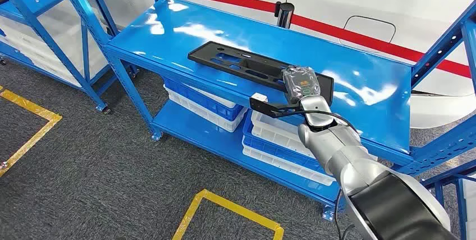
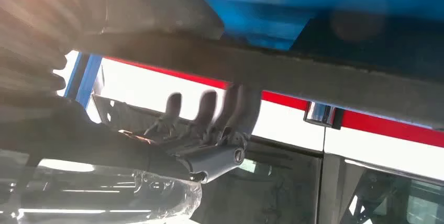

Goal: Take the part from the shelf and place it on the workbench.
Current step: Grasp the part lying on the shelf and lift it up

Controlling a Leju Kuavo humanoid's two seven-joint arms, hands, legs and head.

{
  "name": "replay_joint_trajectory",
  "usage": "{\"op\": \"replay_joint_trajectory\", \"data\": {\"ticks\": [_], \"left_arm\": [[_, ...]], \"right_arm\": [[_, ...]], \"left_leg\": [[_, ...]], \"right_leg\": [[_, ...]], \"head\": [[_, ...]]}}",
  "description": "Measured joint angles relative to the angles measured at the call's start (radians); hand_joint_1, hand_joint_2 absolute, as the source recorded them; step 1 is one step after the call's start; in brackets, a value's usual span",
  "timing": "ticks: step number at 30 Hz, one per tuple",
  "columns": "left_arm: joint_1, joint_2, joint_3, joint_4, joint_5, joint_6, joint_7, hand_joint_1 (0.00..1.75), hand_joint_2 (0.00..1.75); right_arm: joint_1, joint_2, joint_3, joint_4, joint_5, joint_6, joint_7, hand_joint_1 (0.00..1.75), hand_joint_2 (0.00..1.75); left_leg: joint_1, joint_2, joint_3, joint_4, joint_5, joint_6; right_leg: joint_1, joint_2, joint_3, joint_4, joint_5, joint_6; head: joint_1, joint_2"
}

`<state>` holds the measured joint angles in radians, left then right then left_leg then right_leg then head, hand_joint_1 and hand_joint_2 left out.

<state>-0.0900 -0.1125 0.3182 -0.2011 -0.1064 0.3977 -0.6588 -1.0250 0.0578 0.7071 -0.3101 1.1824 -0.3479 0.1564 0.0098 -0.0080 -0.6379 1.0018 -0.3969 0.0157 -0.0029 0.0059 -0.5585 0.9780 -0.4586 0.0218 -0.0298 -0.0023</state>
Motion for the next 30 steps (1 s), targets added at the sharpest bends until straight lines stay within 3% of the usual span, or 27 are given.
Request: {"op": "replay_joint_trajectory", "data": {"ticks": [6, 10, 15, 23, 30], "left_arm": [[0.001, -0.003, 0.007, 0.0, 0.003, 0.001, 0.0, 0.0, 0.0], [0.002, -0.004, 0.008, 0.0, 0.002, 0.001, -0.002, 0.0, 1.75], [0.002, -0.006, 0.013, 0.0, 0.0, 0.002, -0.002, 0.0, 1.75], [0.006, -0.007, 0.027, -0.003, 0.0, 0.004, -0.002, 0.0, 1.75], [0.011, -0.006, 0.039, -0.003, -0.006, -0.01, -0.002, 0.0, 1.75]], "right_arm": [[-0.003, -0.001, -0.006, 0.0, 0.0, -0.004, -0.019, 1.69, 1.75], [-0.002, 0.0, -0.008, 0.0, 0.008, -0.025, -0.046, 1.74, 1.75], [0.001, 0.011, -0.014, -0.01, 0.01, -0.07, -0.135, 1.74, 1.75], [0.011, 0.042, -0.046, -0.15, -0.122, -0.112, -0.423, 1.74, 1.75], [0.034, -0.009, -0.052, -0.452, -0.244, -0.094, -0.444, 1.75, 1.75]], "left_leg": [[0.0, 0.0, 0.0, 0.0, 0.0, 0.0], [0.0, 0.0, 0.001, 0.0, 0.0, 0.0], [0.0, 0.0, 0.001, 0.0, 0.0, 0.0], [0.0, 0.001, 0.001, 0.0, 0.0, 0.0], [0.001, 0.0, 0.001, 0.0, 0.0, 0.0]], "right_leg": [[0.0, 0.0, 0.0, 0.0, 0.0, 0.0], [0.0, 0.0, 0.001, 0.0, 0.0, 0.0], [0.0, 0.0, 0.001, 0.0, 0.0, 0.0], [0.0, 0.0, 0.001, 0.001, 0.0, 0.0], [0.0, 0.0, 0.0, 0.001, -0.001, 0.0]], "head": [[0.0, 0.0], [0.0, 0.0], [0.0, 0.0], [0.0, 0.0], [0.0, 0.0]]}}
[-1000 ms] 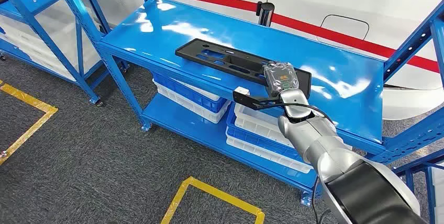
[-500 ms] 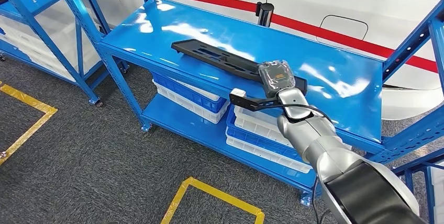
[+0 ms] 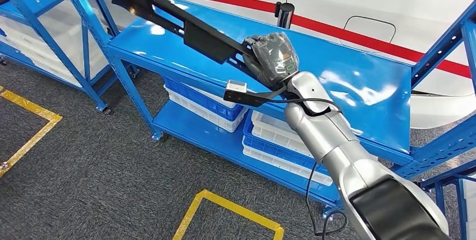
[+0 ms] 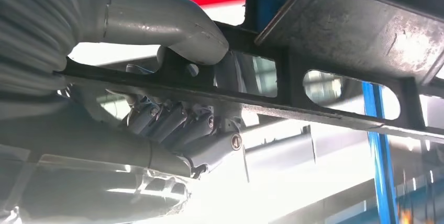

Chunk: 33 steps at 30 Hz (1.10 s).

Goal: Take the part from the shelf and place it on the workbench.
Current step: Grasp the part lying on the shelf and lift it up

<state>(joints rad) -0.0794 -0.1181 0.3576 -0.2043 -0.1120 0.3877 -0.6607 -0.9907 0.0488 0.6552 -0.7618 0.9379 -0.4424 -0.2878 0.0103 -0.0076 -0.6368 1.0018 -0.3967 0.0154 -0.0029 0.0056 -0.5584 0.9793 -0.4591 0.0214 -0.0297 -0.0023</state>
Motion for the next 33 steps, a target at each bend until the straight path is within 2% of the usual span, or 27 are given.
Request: {"op": "replay_joint_trajectory", "data": {"ticks": [4, 9, 26, 33], "left_arm": [[0.0, 0.001, 0.002, -0.007, -0.009, 0.006, 0.0, 0.0, 1.75], [-0.001, 0.002, 0.006, -0.015, -0.008, 0.003, 0.0, 0.0, 1.75], [-0.013, 0.006, 0.017, -0.015, -0.009, 0.015, 0.006, 0.0, 1.75], [-0.02, 0.008, 0.016, -0.014, -0.046, 0.024, 0.123, 0.0, 1.75]], "right_arm": [[0.004, -0.039, 0.001, -0.121, -0.014, 0.011, 0.011, 1.75, 1.75], [0.008, -0.067, 0.007, -0.194, -0.023, 0.016, 0.02, 1.75, 1.75], [0.018, -0.089, 0.02, -0.246, -0.037, 0.023, 0.035, 1.75, 1.75], [0.034, -0.089, 0.02, -0.25, -0.053, 0.016, 0.034, 1.75, 1.75]], "left_leg": [[0.0, 0.0, 0.0, 0.0, 0.0, 0.0], [0.0, 0.0, 0.0, 0.0, 0.0, 0.0], [0.0, 0.0, 0.0, 0.0, 0.0, 0.0], [0.0, 0.0, 0.0, 0.0, 0.0, 0.0]], "right_leg": [[0.0, 0.0, 0.0, 0.0, 0.0, 0.0], [0.0, 0.0, 0.0, 0.0, 0.0, 0.0], [0.0, 0.0, 0.0, 0.0, 0.0, 0.0], [0.0, 0.0, 0.0, 0.0, 0.0, 0.0]], "head": [[0.0, 0.0], [0.0, 0.0], [0.0, 0.0], [0.0, 0.0]]}}
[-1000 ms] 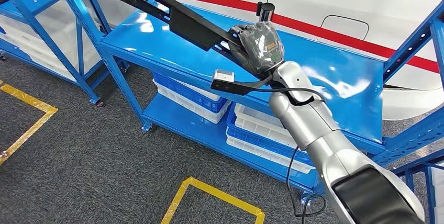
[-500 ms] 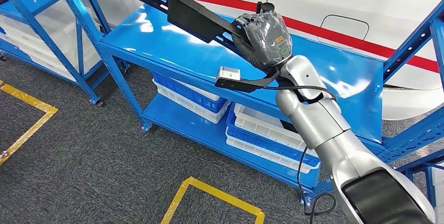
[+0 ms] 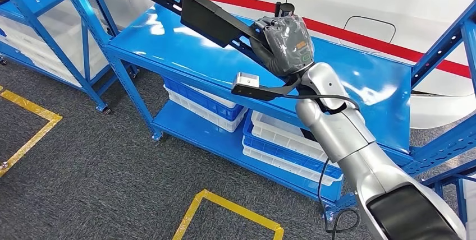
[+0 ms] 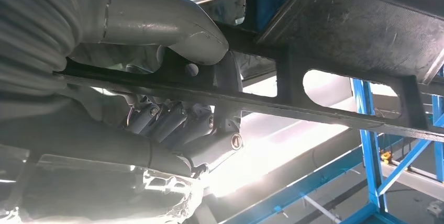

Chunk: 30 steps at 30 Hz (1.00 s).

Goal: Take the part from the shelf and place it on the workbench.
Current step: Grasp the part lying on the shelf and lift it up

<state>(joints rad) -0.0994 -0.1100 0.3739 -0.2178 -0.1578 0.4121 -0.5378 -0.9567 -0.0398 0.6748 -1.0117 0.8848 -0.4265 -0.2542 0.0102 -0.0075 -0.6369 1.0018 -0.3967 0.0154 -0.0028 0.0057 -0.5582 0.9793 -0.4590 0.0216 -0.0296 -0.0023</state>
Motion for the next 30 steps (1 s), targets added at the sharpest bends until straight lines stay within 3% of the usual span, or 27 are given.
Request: {"op": "replay_joint_trajectory", "data": {"ticks": [7, 12, 14, 16, 18, 19, 20, 22, 23, 24, 27, 29, 30], "left_arm": [[-0.002, 0.003, 0.0, 0.0, -0.012, -0.019, 0.024, 0.0, 1.75], [-0.004, 0.011, -0.001, 0.0, -0.02, -0.034, 0.032, 0.0, 1.75], [-0.007, 0.011, -0.002, 0.0, -0.02, -0.037, 0.033, 0.0, 1.75], [-0.008, 0.011, -0.002, 0.0, -0.02, -0.039, 0.034, 0.0, 1.75], [-0.009, 0.012, -0.002, 0.0, -0.02, -0.039, 0.034, 0.0, 1.75], [-0.008, 0.012, -0.002, 0.0, -0.02, -0.039, 0.034, 0.0, 1.75], [-0.008, 0.012, -0.003, 0.0, -0.02, -0.039, 0.034, 0.0, 1.75], [-0.008, 0.013, -0.005, 0.0, -0.02, -0.039, 0.034, 0.0, 1.75], [-0.008, 0.015, -0.006, 0.0, -0.02, -0.039, 0.034, 0.0, 1.75], [-0.008, 0.016, -0.007, 0.0, -0.02, -0.039, 0.035, 0.0, 1.75], [-0.008, 0.018, -0.008, 0.0, -0.02, -0.041, 0.036, 0.0, 1.75], [-0.009, 0.018, -0.009, 0.0, -0.021, -0.042, 0.037, 0.0, 1.75], [-0.009, 0.018, -0.009, 0.0, -0.021, -0.043, 0.038, 0.0, 1.75]], "right_arm": [[0.022, 0.0, 0.0, -0.005, -0.012, -0.015, -0.028, 1.75, 1.75], [0.041, -0.002, 0.004, -0.037, 0.021, -0.032, -0.029, 1.75, 1.75], [0.044, -0.004, 0.004, -0.048, 0.024, -0.036, -0.029, 1.75, 1.75], [0.05, -0.008, 0.004, -0.053, 0.025, -0.041, -0.029, 1.75, 1.75], [0.061, -0.012, 0.004, -0.054, 0.025, -0.042, -0.029, 1.75, 1.75], [0.066, -0.014, 0.004, -0.054, 0.025, -0.042, -0.029, 1.75, 1.75], [0.07, -0.015, 0.004, -0.055, 0.026, -0.042, -0.029, 1.75, 1.75], [0.071, -0.017, 0.004, -0.058, 0.026, -0.042, -0.029, 1.75, 1.75], [0.071, -0.016, 0.004, -0.06, 0.026, -0.042, -0.029, 1.75, 1.75], [0.072, -0.016, 0.005, -0.062, 0.026, -0.042, -0.029, 1.75, 1.75], [0.076, -0.016, 0.005, -0.064, 0.026, -0.042, -0.029, 1.75, 1.75], [0.075, -0.015, 0.005, -0.068, 0.025, -0.042, -0.028, 1.75, 1.75], [0.075, -0.014, 0.005, -0.07, 0.025, -0.042, -0.028, 1.75, 1.75]], "left_leg": [[0.0, 0.0, 0.0, 0.0, 0.0, 0.0], [0.002, 0.002, 0.005, -0.005, -0.004, 0.017], [0.008, 0.004, 0.016, -0.018, 0.002, 0.024], [0.01, 0.005, 0.02, -0.022, 0.002, 0.027], [0.01, 0.004, 0.021, -0.021, 0.001, 0.025], [0.011, 0.002, 0.021, -0.02, -0.001, 0.023], [0.013, 0.001, 0.022, -0.018, -0.003, 0.018], [0.016, -0.001, 0.02, -0.007, -0.013, 0.003], [0.015, -0.001, 0.02, 0.0, -0.018, -0.006], [0.014, -0.002, 0.018, 0.005, -0.022, -0.014], [0.018, -0.002, 0.017, 0.01, -0.024, -0.028], [0.022, 0.002, -0.004, 0.056, -0.054, -0.034], [0.022, 0.004, -0.028, 0.108, -0.082, -0.035]], "right_leg": [[0.0, 0.0, 0.0, 0.0, 0.0, 0.0], [-0.01, -0.001, 0.001, -0.001, -0.003, 0.009], [-0.008, -0.002, -0.03, 0.061, -0.033, 0.004], [-0.01, -0.003, -0.102, 0.2, -0.087, -0.006], [-0.013, -0.003, -0.162, 0.3, -0.111, -0.003], [-0.015, -0.003, -0.167, 0.301, -0.103, 0.004], [-0.019, -0.004, -0.15, 0.255, -0.078, 0.015], [-0.026, -0.007, -0.084, 0.117, -0.019, 0.033], [-0.027, -0.007, -0.058, 0.065, 0.002, 0.034], [-0.027, -0.007, -0.046, 0.043, 0.011, 0.03], [-0.023, -0.007, -0.048, 0.048, 0.013, 0.011], [-0.024, -0.008, -0.048, 0.048, 0.013, 0.0], [-0.022, -0.009, -0.047, 0.048, 0.013, -0.006]], "head": [[0.0, 0.0], [0.0, 0.0], [0.002, 0.0], [0.003, 0.0], [0.003, 0.0], [0.004, 0.0], [0.004, 0.0], [0.005, 0.0], [0.005, 0.0], [0.005, 0.0], [0.003, 0.0], [0.002, 0.0], [0.002, 0.0]]}}
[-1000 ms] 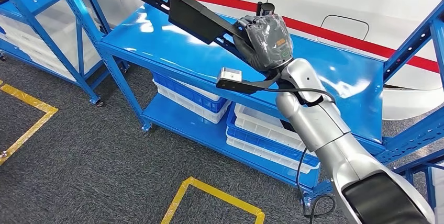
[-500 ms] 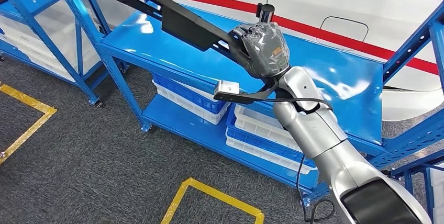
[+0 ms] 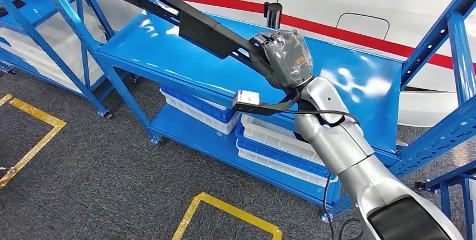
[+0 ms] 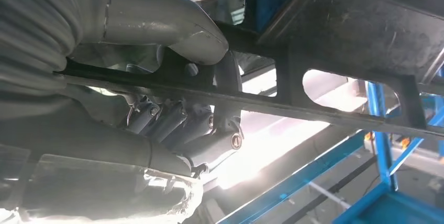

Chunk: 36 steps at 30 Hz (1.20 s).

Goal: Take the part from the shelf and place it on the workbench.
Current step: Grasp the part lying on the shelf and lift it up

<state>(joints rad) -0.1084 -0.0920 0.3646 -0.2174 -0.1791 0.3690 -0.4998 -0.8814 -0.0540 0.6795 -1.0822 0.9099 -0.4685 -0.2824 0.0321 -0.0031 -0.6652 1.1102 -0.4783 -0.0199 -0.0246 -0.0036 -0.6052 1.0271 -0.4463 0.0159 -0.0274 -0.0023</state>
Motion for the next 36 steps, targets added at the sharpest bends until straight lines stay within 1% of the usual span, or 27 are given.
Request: {"op": "replay_joint_trajectory", "data": {"ticks": [2, 3, 4, 5, 6, 7, 8, 9, 10, 12, 13, 15, 17, 18, 19, 20, 22, 23, 24, 25, 27, 29, 31, 33, 34, 35, 36], "left_arm": [[0.0, 0.0, 0.0, 0.0, 0.0, -0.002, 0.004, 0.0, 1.75], [0.001, 0.001, 0.0, 0.0, 0.0, -0.003, 0.006, 0.0, 1.75], [0.001, 0.001, 0.0, 0.0, 0.0, -0.004, 0.008, 0.0, 1.75], [0.002, 0.001, 0.0, 0.0, 0.0, -0.005, 0.009, 0.0, 1.75], [0.001, 0.001, 0.0, 0.0, 0.0, -0.006, 0.009, 0.0, 1.75], [0.001, 0.002, 0.0, 0.0, 0.0, -0.008, 0.01, 0.0, 1.75], [0.0, 0.003, 0.0, 0.0, 0.0, -0.009, 0.01, 0.0, 1.75], [-0.002, 0.004, 0.0, 0.0, 0.0, -0.009, 0.011, 0.0, 1.75], [-0.003, 0.005, -0.001, 0.0, -0.001, -0.01, 0.011, 0.0, 1.75], [-0.004, 0.005, -0.001, 0.0, -0.001, -0.01, 0.012, 0.0, 1.75], [-0.004, 0.004, -0.001, 0.0, -0.001, -0.01, 0.012, 0.0, 1.75], [-0.004, 0.004, -0.001, 0.0, -0.001, -0.01, 0.013, 0.0, 1.75], [-0.004, 0.003, -0.001, 0.0, -0.002, -0.008, 0.016, 0.0, 1.75], [-0.004, 0.003, -0.001, 0.0, -0.001, -0.007, 0.016, 0.0, 1.75], [-0.002, 0.002, -0.001, 0.0, -0.001, -0.005, 0.017, 0.0, 1.75], [-0.001, 0.001, 0.0, 0.0, 0.0, -0.003, 0.017, 0.0, 1.75], [0.001, 0.001, 0.0, 0.0, 0.001, 0.0, 0.017, 0.0, 1.75], [0.002, 0.001, 0.0, 0.0, 0.002, 0.001, 0.017, 0.0, 1.75], [0.002, 0.001, 0.0, 0.0, 0.002, 0.001, 0.017, 0.0, 1.75], [0.004, 0.001, 0.0, 0.0, 0.002, 0.001, 0.016, 0.0, 1.75], [0.007, 0.002, 0.0, 0.0, 0.002, 0.001, 0.016, 0.0, 1.75], [0.009, 0.002, 0.0, 0.0, 0.002, 0.001, 0.016, 0.0, 1.75], [0.008, 0.002, 0.0, 0.0, 0.002, 0.001, 0.017, 0.0, 1.75], [0.008, 0.002, 0.0, 0.001, 0.002, 0.001, 0.019, 0.0, 1.75], [0.008, 0.002, 0.0, 0.001, 0.002, 0.001, 0.02, 0.0, 1.75], [0.009, 0.002, 0.0, 0.001, 0.002, 0.001, 0.021, 0.0, 1.75], [0.009, 0.002, 0.0, 0.001, 0.002, 0.001, 0.022, 0.0, 1.75]], "right_arm": [[0.002, 0.0, 0.001, -0.003, 0.0, 0.001, 0.0, 1.75, 1.75], [0.004, 0.001, 0.002, -0.003, 0.0, 0.001, 0.0, 1.75, 1.75], [0.006, 0.001, 0.003, -0.004, 0.0, 0.002, 0.0, 1.75, 1.75], [0.007, 0.001, 0.004, -0.004, 0.0, 0.002, 0.0, 1.75, 1.75], [0.008, 0.001, 0.005, -0.006, 0.0, 0.003, 0.0, 1.75, 1.75], [0.008, 0.001, 0.005, -0.009, 0.0, 0.004, 0.0, 1.75, 1.75], [0.007, 0.001, 0.005, -0.011, 0.0, 0.005, 0.0, 1.75, 1.75], [0.006, 0.0, 0.005, -0.013, -0.001, 0.008, 0.0, 1.75, 1.75], [0.006, 0.0, 0.005, -0.014, -0.001, 0.012, 0.0, 1.75, 1.75], [0.006, 0.0, 0.005, -0.016, -0.002, 0.018, 0.0, 1.75, 1.75], [0.006, 0.0, 0.005, -0.018, -0.003, 0.02, 0.0, 1.75, 1.75], [0.005, -0.001, 0.004, -0.022, -0.008, 0.023, -0.001, 1.75, 1.75], [0.006, -0.003, 0.005, -0.023, -0.013, 0.03, -0.004, 1.75, 1.75], [0.009, -0.004, 0.006, -0.023, -0.015, 0.034, -0.005, 1.75, 1.75], [0.012, -0.004, 0.007, -0.023, -0.016, 0.037, -0.007, 1.75, 1.75], [0.013, -0.004, 0.008, -0.023, -0.017, 0.039, -0.008, 1.75, 1.75], [0.011, -0.001, 0.009, -0.023, -0.019, 0.043, -0.01, 1.75, 1.75], [0.008, 0.002, 0.01, -0.023, -0.021, 0.045, -0.011, 1.75, 1.75], [0.006, 0.005, 0.01, -0.023, -0.023, 0.046, -0.012, 1.75, 1.75], [0.004, 0.007, 0.01, -0.023, -0.025, 0.048, -0.015, 1.75, 1.75], [0.003, 0.013, 0.01, -0.023, -0.028, 0.051, -0.019, 1.75, 1.75], [0.002, 0.02, 0.011, -0.023, -0.03, 0.052, -0.021, 1.75, 1.75], [0.0, 0.025, 0.011, -0.022, -0.031, 0.053, -0.021, 1.75, 1.75], [0.0, 0.027, 0.013, -0.021, -0.031, 0.054, -0.021, 1.75, 1.75], [0.0, 0.027, 0.015, -0.02, -0.031, 0.055, -0.021, 1.75, 1.75], [0.0, 0.028, 0.016, -0.018, -0.031, 0.055, -0.021, 1.75, 1.75], [0.0, 0.028, 0.018, -0.018, -0.031, 0.055, -0.022, 1.75, 1.75]], "left_leg": [[-0.001, 0.001, -0.067, 0.133, -0.055, 0.001], [-0.002, 0.001, -0.093, 0.178, -0.066, 0.004], [-0.004, 0.001, -0.102, 0.189, -0.059, 0.009], [-0.008, 0.001, -0.092, 0.162, -0.036, 0.017], [-0.014, 0.007, -0.063, 0.102, -0.002, 0.029], [-0.023, 0.021, -0.028, 0.033, 0.026, 0.043], [-0.032, 0.034, 0.002, -0.024, 0.045, 0.054], [-0.04, 0.045, 0.021, -0.062, 0.053, 0.061], [-0.046, 0.049, 0.027, -0.076, 0.051, 0.065], [-0.045, 0.036, 0.03, -0.087, 0.056, 0.066], [-0.042, 0.029, 0.035, -0.095, 0.059, 0.068], [-0.035, 0.017, 0.042, -0.109, 0.068, 0.073], [-0.034, 0.002, 0.043, -0.109, 0.07, 0.075], [-0.033, -0.007, 0.043, -0.109, 0.07, 0.075], [-0.033, -0.016, 0.043, -0.109, 0.069, 0.074], [-0.032, -0.025, 0.043, -0.108, 0.069, 0.074], [-0.031, -0.041, 0.044, -0.105, 0.067, 0.07], [-0.032, -0.048, 0.043, -0.102, 0.065, 0.067], [-0.033, -0.054, 0.041, -0.1, 0.064, 0.062], [-0.034, -0.058, 0.039, -0.098, 0.063, 0.057], [-0.032, -0.063, 0.036, -0.096, 0.061, 0.045], [-0.029, -0.046, 0.024, -0.066, 0.039, 0.032], [-0.026, -0.018, -0.021, 0.032, -0.013, 0.021], [-0.019, -0.005, -0.087, 0.156, -0.06, 0.011], [-0.016, -0.002, -0.106, 0.186, -0.063, 0.007], [-0.013, 0.0, -0.107, 0.179, -0.048, 0.005], [-0.01, 0.004, -0.086, 0.132, -0.017, 0.004]], "right_leg": [[0.008, -0.004, 0.0, 0.0, -0.002, -0.008], [0.012, -0.006, 0.0, 0.0, -0.003, -0.01], [0.017, -0.008, 0.001, 0.0, -0.005, -0.012], [0.021, -0.011, 0.003, 0.0, -0.006, -0.014], [0.024, -0.014, 0.006, 0.0, -0.007, -0.016], [0.027, -0.018, 0.009, 0.0, -0.009, -0.018], [0.031, -0.022, 0.011, 0.0, -0.011, -0.019], [0.033, -0.027, 0.012, 0.0, -0.012, -0.019], [0.034, -0.033, 0.012, -0.001, -0.014, -0.018], [0.037, -0.044, 0.012, -0.003, -0.017, -0.013], [0.038, -0.043, 0.008, 0.005, -0.024, -0.011], [0.037, -0.025, -0.024, 0.073, -0.058, -0.01], [0.03, -0.008, -0.084, 0.201, -0.107, -0.011], [0.028, -0.004, -0.11, 0.252, -0.12, -0.009], [0.026, -0.003, -0.123, 0.273, -0.121, -0.003], [0.023, -0.002, -0.118, 0.254, -0.106, 0.006], [0.017, 0.009, -0.06, 0.122, -0.048, 0.024], [0.016, 0.017, -0.029, 0.057, -0.024, 0.026], [0.015, 0.022, -0.009, 0.014, -0.009, 0.024], [0.016, 0.025, 0.0, -0.004, -0.004, 0.018], [0.015, 0.016, 0.005, -0.011, 0.0, 0.001], [0.009, 0.007, 0.013, -0.018, 0.003, -0.015], [0.007, -0.001, 0.019, -0.022, 0.002, -0.024], [0.008, -0.009, 0.021, -0.021, -0.001, -0.027], [0.009, -0.014, 0.022, -0.021, -0.002, -0.028], [0.009, -0.019, 0.023, -0.021, -0.003, -0.029], [0.009, -0.024, 0.024, -0.021, -0.005, -0.028]], "head": [[0.0, 0.0], [0.0, 0.0], [0.0, 0.0], [0.0, 0.0], [0.0, 0.0], [0.001, 0.0], [0.001, 0.0], [0.001, 0.0], [0.001, 0.0], [0.0, 0.0], [0.001, 0.0], [0.002, 0.0], [0.003, 0.0], [0.003, 0.0], [0.003, 0.0], [0.003, 0.0], [0.003, 0.0], [0.003, 0.0], [0.002, 0.0], [0.001, 0.0], [0.002, 0.0], [-0.002, 0.0], [-0.007, 0.0], [-0.008, 0.0], [-0.008, 0.0], [-0.008, 0.0], [-0.008, 0.0]]}}
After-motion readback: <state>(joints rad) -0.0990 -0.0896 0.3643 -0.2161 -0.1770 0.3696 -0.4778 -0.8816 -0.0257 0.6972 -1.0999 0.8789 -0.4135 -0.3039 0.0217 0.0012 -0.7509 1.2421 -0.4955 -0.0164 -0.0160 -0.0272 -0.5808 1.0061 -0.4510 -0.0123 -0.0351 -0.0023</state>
